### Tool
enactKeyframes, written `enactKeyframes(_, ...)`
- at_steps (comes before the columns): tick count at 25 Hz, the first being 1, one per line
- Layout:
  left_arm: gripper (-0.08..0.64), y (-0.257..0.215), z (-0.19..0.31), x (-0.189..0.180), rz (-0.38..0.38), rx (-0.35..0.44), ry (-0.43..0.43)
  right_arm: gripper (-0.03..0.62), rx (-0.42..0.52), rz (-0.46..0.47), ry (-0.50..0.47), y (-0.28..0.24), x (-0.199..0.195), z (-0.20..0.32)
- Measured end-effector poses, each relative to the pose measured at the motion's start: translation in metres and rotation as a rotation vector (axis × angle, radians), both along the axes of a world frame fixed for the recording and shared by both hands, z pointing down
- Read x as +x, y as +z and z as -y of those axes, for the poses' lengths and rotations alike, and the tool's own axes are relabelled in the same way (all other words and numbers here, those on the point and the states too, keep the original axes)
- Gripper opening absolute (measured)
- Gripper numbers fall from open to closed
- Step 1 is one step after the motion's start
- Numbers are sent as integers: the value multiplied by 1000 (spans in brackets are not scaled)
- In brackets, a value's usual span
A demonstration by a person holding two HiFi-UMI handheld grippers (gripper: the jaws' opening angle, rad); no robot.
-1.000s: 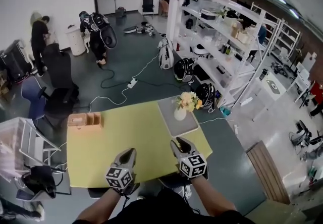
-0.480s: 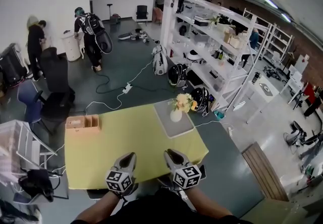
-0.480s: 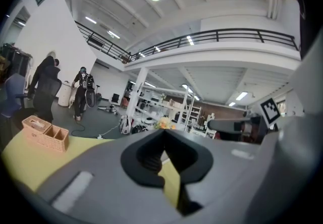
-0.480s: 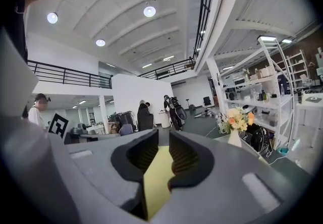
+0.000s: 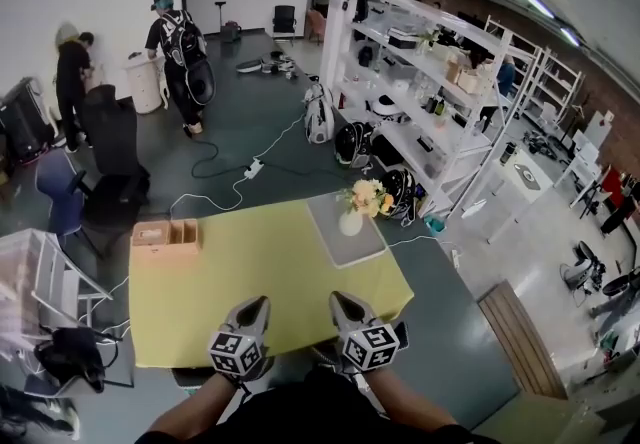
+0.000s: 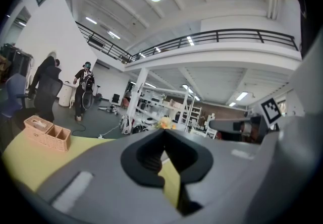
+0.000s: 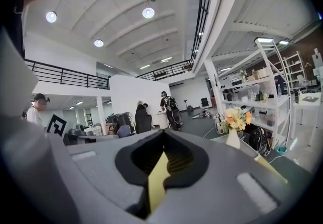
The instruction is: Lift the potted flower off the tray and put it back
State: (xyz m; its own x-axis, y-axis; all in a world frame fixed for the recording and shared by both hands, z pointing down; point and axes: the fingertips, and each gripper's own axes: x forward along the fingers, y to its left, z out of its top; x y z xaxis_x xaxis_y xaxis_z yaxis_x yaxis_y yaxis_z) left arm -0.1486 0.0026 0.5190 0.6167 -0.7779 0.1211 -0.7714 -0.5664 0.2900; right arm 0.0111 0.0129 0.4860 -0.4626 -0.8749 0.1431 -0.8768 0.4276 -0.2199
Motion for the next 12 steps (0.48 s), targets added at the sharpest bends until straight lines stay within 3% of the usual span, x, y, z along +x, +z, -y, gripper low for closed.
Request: enactKeyframes(12, 8, 4, 3, -8, -5, -8, -18, 3, -32, -12, -11, 11, -8, 2)
